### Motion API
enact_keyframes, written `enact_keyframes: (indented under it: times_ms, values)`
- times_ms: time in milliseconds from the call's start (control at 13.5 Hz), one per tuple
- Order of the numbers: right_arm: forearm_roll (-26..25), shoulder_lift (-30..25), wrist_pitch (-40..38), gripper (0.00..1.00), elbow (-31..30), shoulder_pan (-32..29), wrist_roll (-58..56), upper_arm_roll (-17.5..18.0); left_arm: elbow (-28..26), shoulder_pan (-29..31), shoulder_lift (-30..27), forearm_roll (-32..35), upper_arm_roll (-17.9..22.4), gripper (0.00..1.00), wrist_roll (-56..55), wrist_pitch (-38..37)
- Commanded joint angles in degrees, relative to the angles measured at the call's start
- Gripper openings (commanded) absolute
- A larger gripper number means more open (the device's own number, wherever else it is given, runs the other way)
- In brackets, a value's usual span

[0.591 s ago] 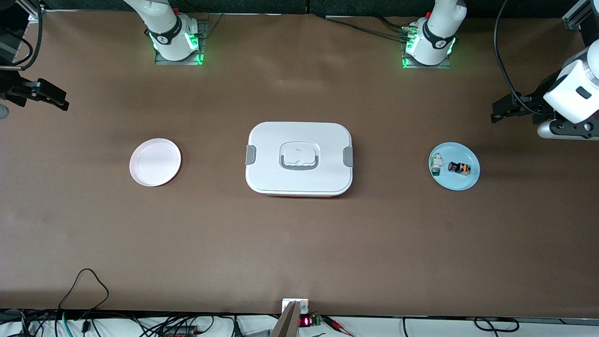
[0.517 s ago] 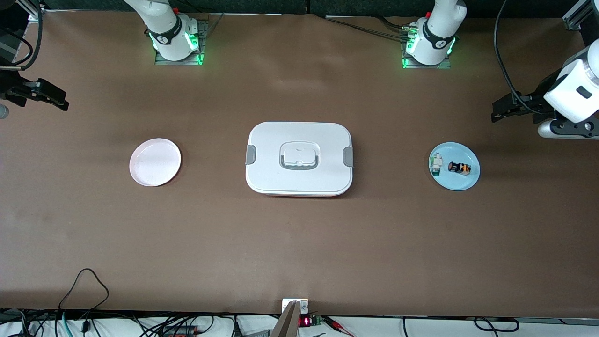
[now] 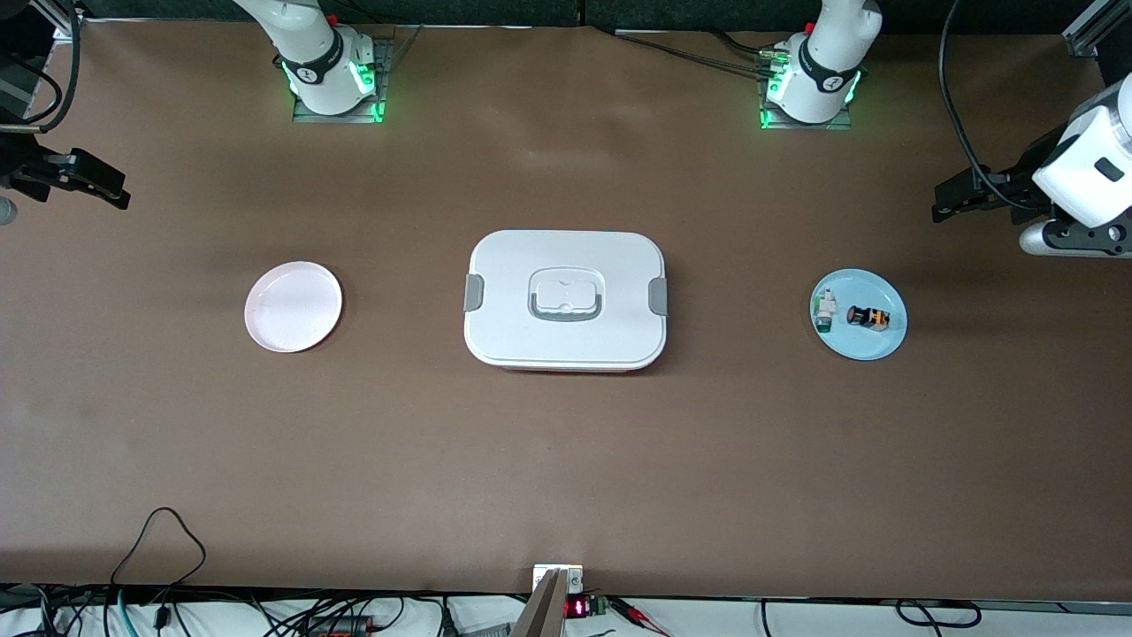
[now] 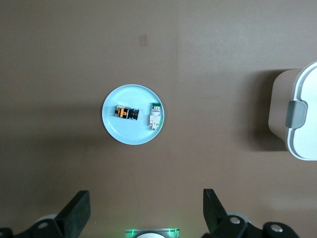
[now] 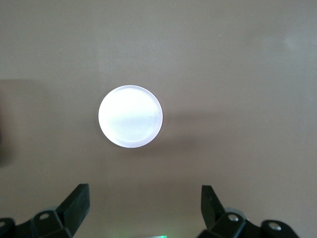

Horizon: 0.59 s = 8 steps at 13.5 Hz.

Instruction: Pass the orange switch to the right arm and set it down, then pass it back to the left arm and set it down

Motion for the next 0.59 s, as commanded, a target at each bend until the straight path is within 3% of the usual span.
enact_keyframes:
  times_ms: [0,296,517]
  values:
    - [0.6,0.5,-1.2,1.0,1.4,0.1,-1.0,-0.2,1.2,-0.1,3.7,2.1,0.2,1.0,2.3,-2.7]
    - [0.6,0.5,-1.2,1.0,1.4,0.0,-1.1,-0.2,-0.9,2.1,8.9,1.5,0.4,1.0,2.0,-2.7]
    - [0.4,0.5,-1.2,1.0,1.5,0.2,-1.1,0.0,-8.0,2.5,9.9,1.9,0.3,1.0,4.0,5.3]
